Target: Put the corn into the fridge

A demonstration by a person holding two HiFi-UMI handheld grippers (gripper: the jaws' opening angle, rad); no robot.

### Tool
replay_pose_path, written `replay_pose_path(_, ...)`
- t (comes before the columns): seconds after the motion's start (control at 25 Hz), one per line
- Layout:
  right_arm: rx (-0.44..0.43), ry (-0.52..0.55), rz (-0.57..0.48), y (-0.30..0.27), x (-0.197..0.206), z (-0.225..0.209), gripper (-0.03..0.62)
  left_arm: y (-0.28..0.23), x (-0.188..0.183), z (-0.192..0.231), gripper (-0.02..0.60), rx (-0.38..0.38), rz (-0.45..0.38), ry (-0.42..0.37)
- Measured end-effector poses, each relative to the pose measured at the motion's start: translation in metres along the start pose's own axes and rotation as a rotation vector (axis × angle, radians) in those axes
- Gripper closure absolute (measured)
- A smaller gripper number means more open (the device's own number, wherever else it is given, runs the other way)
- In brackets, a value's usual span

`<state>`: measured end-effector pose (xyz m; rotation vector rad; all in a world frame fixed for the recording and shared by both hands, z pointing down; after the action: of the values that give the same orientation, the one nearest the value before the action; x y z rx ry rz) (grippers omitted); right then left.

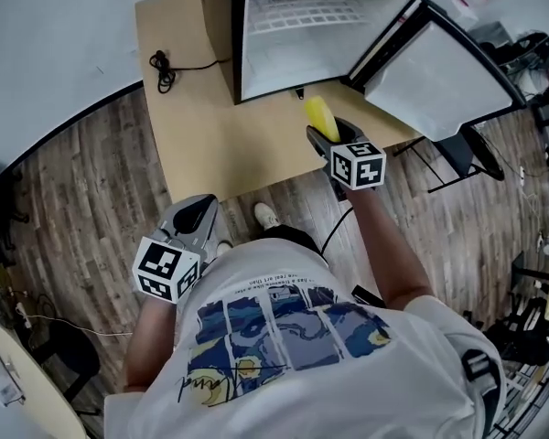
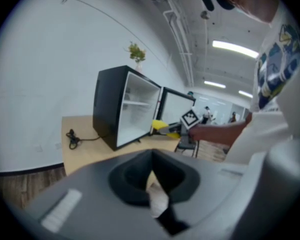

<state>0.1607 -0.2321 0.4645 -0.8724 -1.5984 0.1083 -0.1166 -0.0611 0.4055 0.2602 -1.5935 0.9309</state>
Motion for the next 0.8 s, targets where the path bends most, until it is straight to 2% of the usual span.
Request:
replay_pose_path(0.28, -0.021, 0.022, 0.018, -0.060, -0.025, -0.035, 0.339, -0.041, -0.017, 0.008, 0.572, -0.054, 0.017, 0.015)
replay_pose_path(0.48, -0.032, 0.042, 0.039, -0.104, -0.038, -0.044, 0.339, -0.055, -0.022, 0.015, 0.572, -0.106, 0.015, 0.041)
replay_pose_path(0.8, -0.044, 0.066, 0.078, -0.170, -0.051, -0.072, 0.339, -0.068, -0.020, 0.019, 0.572, -0.234, 0.037, 0.120)
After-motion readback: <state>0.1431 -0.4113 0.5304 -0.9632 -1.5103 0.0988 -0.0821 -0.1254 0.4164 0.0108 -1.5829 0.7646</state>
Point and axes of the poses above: the fingertips, and each gripper's own axes: y backward along the fingers, z to its left, x out of its underside, the point moved 5 cm from there along y, backward along the fingers, and after that the axes turned 10 degrees about -y, right-handed, at the moved point
